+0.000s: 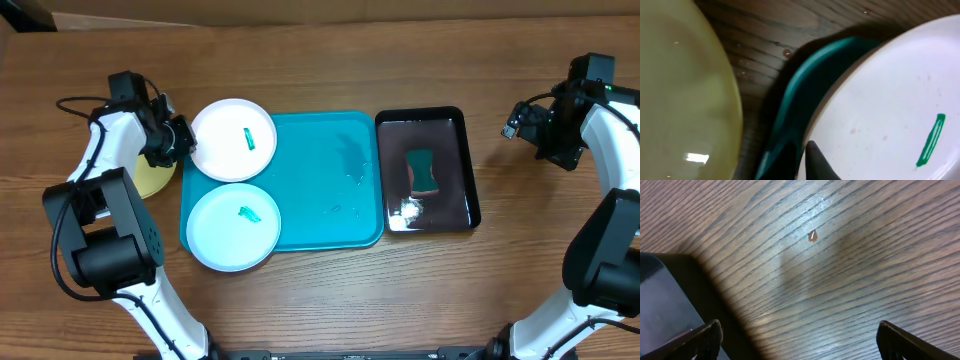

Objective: Clean dirty plates on tray and stack at the side
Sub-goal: 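Move the left gripper to the pink-white plate rim and grasp it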

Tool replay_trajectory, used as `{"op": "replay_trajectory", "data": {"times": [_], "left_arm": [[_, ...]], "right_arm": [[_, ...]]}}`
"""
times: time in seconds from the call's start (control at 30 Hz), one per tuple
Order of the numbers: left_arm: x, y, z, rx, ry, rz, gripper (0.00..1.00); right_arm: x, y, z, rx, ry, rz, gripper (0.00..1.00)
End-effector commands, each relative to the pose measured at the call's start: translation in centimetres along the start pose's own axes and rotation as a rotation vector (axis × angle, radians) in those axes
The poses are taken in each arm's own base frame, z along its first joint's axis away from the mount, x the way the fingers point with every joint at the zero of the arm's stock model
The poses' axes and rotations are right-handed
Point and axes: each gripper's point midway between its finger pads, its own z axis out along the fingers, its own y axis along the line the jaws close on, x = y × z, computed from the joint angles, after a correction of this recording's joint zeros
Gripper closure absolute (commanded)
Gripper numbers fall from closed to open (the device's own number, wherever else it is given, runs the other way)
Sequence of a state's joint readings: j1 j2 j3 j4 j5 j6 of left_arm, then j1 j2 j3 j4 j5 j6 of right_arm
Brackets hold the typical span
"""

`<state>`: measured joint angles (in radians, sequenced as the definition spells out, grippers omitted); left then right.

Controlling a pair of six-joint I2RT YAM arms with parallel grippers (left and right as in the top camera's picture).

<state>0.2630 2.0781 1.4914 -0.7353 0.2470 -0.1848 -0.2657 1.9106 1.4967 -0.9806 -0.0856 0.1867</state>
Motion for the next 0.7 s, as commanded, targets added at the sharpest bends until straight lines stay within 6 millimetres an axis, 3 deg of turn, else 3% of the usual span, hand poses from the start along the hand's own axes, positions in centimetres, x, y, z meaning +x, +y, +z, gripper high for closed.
{"op": "replay_trajectory", "data": {"times": [0.0, 0.23, 0.43, 0.67], "left_arm": [[-0.2, -1.5, -0.5, 0.046, -0.004, 0.022, 0.94], [0.8, -2.3, -0.8, 0.052, 0.028, 0.03, 0.96], [1.9, -6.1, -2.5, 0.115, 0.04, 0.093, 0.96], [5.7, -11.6, -3.4, 0.132, 0.106, 0.199, 0.96]], "right_arm": [[-0.6, 0.2, -0.5, -0.001, -0.024, 0.002, 0.0], [-0.6, 0.2, -0.5, -0.001, -0.024, 0.003, 0.0], [-0.6, 0.2, -0.5, -0.001, -0.024, 0.003, 0.0], [-0.6, 0.2, -0.5, -0.001, -0.024, 0.002, 0.0]]}}
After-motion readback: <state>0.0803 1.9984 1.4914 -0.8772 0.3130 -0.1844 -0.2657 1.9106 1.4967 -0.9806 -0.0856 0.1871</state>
